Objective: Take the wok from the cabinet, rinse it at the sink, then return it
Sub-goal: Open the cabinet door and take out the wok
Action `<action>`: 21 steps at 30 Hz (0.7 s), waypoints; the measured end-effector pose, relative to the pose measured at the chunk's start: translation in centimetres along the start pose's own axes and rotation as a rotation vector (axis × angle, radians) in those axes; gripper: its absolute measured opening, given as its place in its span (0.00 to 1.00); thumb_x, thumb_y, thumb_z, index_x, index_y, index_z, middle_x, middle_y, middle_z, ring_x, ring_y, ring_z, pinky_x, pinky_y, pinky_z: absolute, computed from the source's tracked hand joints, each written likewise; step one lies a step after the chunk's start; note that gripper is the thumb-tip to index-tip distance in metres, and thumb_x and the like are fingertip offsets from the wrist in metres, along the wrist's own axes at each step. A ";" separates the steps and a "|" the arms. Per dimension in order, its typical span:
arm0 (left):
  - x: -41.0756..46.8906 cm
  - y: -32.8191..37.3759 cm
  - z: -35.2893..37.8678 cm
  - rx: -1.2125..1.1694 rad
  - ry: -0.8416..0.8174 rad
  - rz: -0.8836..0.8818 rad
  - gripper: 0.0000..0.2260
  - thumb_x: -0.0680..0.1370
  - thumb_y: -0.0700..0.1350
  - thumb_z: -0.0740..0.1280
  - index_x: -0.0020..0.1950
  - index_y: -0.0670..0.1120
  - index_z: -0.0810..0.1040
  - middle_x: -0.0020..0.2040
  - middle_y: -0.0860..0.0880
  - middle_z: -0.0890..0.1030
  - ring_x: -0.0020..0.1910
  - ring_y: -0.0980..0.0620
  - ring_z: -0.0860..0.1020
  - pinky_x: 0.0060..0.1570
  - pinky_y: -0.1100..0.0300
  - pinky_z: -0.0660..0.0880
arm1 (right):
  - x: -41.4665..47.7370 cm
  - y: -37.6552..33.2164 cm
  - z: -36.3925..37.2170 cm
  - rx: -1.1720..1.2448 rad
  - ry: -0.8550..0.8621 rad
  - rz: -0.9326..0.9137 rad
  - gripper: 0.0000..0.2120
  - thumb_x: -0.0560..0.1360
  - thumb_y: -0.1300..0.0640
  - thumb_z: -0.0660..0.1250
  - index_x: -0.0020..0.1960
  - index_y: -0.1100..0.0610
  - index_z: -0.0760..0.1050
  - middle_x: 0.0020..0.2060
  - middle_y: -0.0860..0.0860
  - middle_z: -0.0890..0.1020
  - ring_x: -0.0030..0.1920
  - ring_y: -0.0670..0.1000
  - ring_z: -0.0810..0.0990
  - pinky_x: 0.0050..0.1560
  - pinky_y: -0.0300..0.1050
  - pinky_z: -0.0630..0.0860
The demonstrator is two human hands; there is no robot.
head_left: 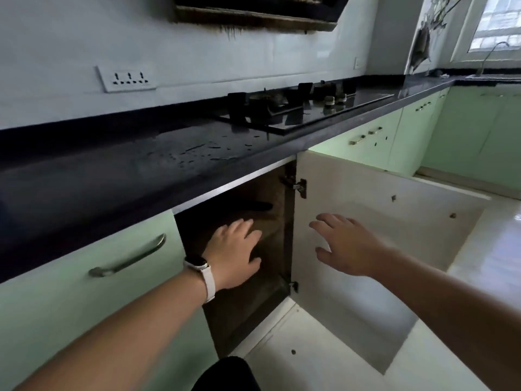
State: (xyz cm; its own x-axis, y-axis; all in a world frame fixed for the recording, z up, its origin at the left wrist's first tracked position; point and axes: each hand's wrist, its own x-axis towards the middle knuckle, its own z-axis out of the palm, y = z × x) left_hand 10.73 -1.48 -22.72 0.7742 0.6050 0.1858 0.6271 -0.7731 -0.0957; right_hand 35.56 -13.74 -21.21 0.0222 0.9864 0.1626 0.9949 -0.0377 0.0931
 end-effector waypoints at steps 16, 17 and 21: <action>5.2 -1.1 7.4 -0.290 0.030 -0.476 0.30 0.77 0.61 0.61 0.76 0.54 0.60 0.78 0.46 0.61 0.77 0.43 0.59 0.70 0.41 0.64 | 18.4 -2.6 8.4 0.221 0.002 -0.056 0.36 0.75 0.42 0.66 0.77 0.54 0.59 0.66 0.58 0.71 0.61 0.62 0.75 0.55 0.53 0.75; 5.7 -1.0 7.7 -0.291 0.019 -0.482 0.29 0.77 0.60 0.61 0.76 0.54 0.60 0.78 0.46 0.61 0.76 0.43 0.59 0.70 0.41 0.65 | 19.3 -2.2 9.0 0.239 0.009 -0.077 0.35 0.75 0.43 0.66 0.76 0.56 0.61 0.64 0.59 0.73 0.59 0.62 0.76 0.52 0.50 0.74; 7.3 -1.2 8.7 -0.282 -0.012 -0.492 0.29 0.77 0.60 0.62 0.76 0.54 0.61 0.78 0.46 0.62 0.75 0.43 0.62 0.69 0.44 0.65 | 21.7 -1.6 10.7 0.365 -0.040 -0.068 0.23 0.80 0.45 0.63 0.67 0.59 0.70 0.53 0.57 0.79 0.46 0.56 0.77 0.43 0.45 0.71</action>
State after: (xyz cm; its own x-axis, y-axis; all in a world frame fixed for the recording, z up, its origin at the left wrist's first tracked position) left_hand 16.36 5.47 -29.76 0.3981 0.9079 0.1314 0.8684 -0.4191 0.2650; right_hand 35.49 9.46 -28.31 -0.0484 0.9904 0.1293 0.9636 0.0803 -0.2549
